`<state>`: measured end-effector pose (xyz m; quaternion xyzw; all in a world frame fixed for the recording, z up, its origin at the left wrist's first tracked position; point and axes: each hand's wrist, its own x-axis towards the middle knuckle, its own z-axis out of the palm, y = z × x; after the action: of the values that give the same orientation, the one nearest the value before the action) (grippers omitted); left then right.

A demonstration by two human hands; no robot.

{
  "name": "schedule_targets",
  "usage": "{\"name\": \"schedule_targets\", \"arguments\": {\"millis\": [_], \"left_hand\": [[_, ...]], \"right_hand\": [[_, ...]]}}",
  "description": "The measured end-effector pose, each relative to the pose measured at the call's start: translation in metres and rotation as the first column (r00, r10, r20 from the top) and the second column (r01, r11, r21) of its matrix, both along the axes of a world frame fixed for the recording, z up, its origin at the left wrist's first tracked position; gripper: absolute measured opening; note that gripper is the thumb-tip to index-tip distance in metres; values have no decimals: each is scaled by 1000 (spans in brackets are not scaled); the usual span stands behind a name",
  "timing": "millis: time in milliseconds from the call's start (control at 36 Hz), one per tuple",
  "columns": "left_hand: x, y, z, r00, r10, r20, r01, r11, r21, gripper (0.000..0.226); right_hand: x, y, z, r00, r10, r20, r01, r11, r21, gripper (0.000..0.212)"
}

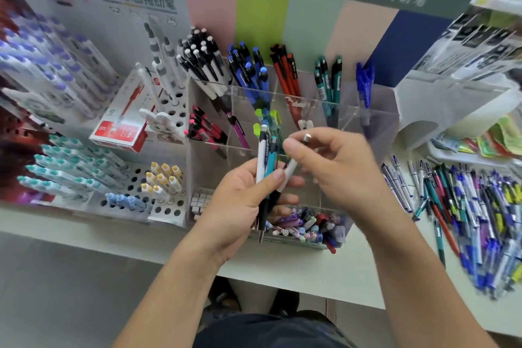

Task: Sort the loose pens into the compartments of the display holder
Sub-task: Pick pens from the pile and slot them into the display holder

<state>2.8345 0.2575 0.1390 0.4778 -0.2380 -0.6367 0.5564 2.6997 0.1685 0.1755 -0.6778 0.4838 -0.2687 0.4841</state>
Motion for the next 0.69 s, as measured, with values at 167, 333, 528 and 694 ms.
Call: {"name": "schedule_targets", "arguments": {"millis": [167, 333, 528, 694], "left_hand": [[5, 0, 4, 999, -31, 15, 31, 999, -12, 30], [19, 5, 7, 984, -94, 153, 89, 995, 44, 21], [25, 6, 0, 822, -62, 566, 90, 996, -22, 16], [46, 11, 1, 756, 11, 655, 44, 997, -68, 12]], "right_hand": [[15, 2, -4, 945, -97, 312, -9, 947, 320, 17], [10, -17, 8, 955, -95, 279, 44, 982, 182, 18], [30, -14, 15, 970, 244, 16, -245, 967, 65, 12], [40, -22, 24, 986, 107, 131, -103, 994, -33, 16]]}}
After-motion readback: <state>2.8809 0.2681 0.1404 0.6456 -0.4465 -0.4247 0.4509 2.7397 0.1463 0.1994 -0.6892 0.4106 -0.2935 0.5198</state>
